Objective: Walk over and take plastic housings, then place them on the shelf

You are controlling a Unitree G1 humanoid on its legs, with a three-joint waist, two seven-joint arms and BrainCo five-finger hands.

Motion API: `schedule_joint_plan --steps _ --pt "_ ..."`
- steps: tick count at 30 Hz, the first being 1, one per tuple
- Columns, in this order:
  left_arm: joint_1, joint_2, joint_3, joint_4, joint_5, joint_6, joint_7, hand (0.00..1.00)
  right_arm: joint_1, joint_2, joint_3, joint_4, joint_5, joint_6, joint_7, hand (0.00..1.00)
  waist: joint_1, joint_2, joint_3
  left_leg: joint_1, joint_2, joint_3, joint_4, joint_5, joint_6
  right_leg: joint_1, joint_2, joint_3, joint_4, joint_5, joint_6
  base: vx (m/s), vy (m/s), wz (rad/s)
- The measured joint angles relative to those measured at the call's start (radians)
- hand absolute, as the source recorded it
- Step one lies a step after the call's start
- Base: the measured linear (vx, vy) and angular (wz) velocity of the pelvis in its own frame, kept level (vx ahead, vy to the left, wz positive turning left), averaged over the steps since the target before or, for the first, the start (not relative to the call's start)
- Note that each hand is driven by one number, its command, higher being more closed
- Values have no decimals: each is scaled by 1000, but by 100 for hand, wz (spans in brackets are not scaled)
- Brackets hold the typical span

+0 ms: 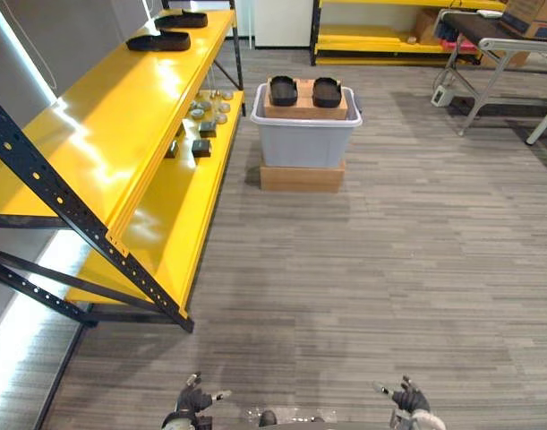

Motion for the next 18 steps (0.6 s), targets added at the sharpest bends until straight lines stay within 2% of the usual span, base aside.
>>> schedule_joint_plan --steps 4,14,18 --pt "1 4 2 -12 17 -16 -1 0 -3 -19 0 -6 -23 1 1 0 -1 11 6 2 0 -13 0 -3 -5 3 -1 -4 6 -9 11 8 -3 6" --pt "13 4 7 -48 18 -18 5 0 -9 -19 -1 -41 -24 5 1 0 -3 13 5 -8 3 -10 -1 -7 -11 -25 -1 -1 28 -22 1 -40 -2 -1" --pt "28 4 12 -96 14 -18 11 0 -14 -18 -2 -44 8 5 -3 0 -2 13 6 -13 5 4 -2 -8 -10 -33 1 9 27 -22 1 5 1 -9"
